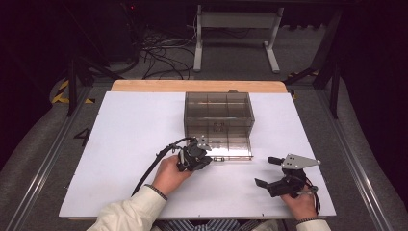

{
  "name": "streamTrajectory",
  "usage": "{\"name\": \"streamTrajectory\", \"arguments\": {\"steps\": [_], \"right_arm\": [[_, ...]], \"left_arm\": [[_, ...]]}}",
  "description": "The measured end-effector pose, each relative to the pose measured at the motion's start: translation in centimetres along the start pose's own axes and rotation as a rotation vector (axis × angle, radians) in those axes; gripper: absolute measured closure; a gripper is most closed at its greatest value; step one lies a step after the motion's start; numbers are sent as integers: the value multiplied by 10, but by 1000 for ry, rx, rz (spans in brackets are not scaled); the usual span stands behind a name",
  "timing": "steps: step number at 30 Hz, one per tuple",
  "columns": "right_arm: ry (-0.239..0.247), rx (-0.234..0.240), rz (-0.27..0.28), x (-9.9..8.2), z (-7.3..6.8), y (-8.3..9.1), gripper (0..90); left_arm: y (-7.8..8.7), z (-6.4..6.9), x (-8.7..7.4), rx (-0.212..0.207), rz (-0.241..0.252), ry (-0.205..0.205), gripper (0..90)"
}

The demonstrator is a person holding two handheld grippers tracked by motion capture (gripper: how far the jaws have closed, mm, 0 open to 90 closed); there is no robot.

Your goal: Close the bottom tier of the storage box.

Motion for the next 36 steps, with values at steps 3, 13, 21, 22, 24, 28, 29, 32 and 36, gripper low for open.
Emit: {"name": "streamTrajectory", "arguments": {"steps": [3,13,21,22,24,28,29,32,36], "right_arm": [[1,0,-1,0,0,0,20],[1,2,-3,0,0,0,20],[1,2,-3,0,0,0,20],[1,2,-3,0,0,0,20],[0,1,-4,0,0,0,20],[-1,2,-3,0,0,0,20],[-1,3,-3,0,0,0,20],[-1,6,-1,0,0,0,20],[-2,7,-2,0,0,0,20]], "left_arm": [[-2,0,-1,4,-6,2,899],[-7,0,-3,8,-26,-10,899],[-7,0,-3,8,-25,-10,898],[-7,1,-3,5,-24,-6,898],[-8,1,-3,5,-19,-1,898],[-9,0,-2,3,-15,-20,898],[-9,-1,-2,5,-12,-20,898],[-10,-4,-1,21,-2,-21,898],[-12,-9,1,33,12,-4,898]]}}
Point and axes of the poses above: each handheld gripper's, and its own axes: y roughly backward along the jaws, x roughly out of its top, z roughly to its right, the point moved 8 cm from there along -y, roughly forward along the jaws, and after that the axes turned 10 degrees about z, right-handed, at the moved point
